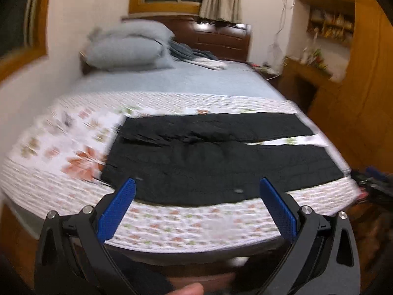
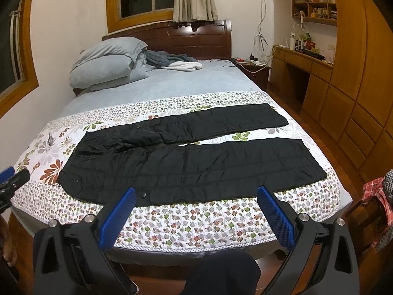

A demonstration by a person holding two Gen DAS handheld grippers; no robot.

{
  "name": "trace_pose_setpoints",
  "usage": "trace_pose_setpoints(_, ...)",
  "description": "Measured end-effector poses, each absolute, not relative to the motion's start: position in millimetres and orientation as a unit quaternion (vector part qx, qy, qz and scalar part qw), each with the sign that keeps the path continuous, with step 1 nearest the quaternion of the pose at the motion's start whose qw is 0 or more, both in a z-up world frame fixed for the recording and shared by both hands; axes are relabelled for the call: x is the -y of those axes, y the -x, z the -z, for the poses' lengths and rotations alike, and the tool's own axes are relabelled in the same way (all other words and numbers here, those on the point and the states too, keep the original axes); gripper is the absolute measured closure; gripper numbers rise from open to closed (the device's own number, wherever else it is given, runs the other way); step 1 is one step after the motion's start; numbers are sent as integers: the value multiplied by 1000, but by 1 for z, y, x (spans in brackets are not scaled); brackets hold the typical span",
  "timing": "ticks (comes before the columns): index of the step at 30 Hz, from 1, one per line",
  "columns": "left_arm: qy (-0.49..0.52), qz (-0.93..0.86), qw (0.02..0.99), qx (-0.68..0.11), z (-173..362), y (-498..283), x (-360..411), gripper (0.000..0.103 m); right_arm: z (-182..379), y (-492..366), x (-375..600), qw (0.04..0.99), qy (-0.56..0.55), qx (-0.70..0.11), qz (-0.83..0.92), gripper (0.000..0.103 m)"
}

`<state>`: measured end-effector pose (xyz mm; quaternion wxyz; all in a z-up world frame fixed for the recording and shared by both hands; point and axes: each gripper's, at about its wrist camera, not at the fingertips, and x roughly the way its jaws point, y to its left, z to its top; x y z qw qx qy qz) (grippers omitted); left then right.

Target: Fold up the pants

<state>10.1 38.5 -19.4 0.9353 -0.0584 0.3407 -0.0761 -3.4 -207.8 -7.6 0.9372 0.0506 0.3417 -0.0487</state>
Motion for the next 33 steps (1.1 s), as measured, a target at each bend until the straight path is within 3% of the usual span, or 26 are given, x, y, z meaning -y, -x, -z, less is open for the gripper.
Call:
trace_pose_setpoints(5,156,112,908,-371,58,-41,-96,3,38,-18,231,925,-99,-367,10,3)
trace_pose_setpoints(8,144,65,914,-375,90,-67,-134,2,67,-38,256,911,-148,-385,-15,3)
trace_pose_setpoints(12,237,70,835,-492,152,-122,-197,3,117,-69,311,876,-232,-421,-37,3)
trace_pose_setpoints(19,371,51,783,-497,214,-171,-263,3,181,-91,419,832,-351,-429,4,3)
trace_pose_setpoints(29,343,10,780,-524,247,-226,-256,4,228,-87,512,789,-479,-385,14,4)
trace_pose_setpoints(30,347,5,784,-515,245,-225,-255,14,230,-85,524,785,-497,-370,17,4)
trace_pose_setpoints(31,343,-4,784,-517,245,-227,-254,32,231,-84,534,780,-513,-358,17,4)
trace_pose_setpoints(32,331,-21,785,-523,243,-228,-252,38,234,-79,551,768,-549,-329,13,4)
trace_pose_setpoints(33,327,-28,787,-523,243,-227,-253,53,238,-76,562,761,-570,-310,11,4)
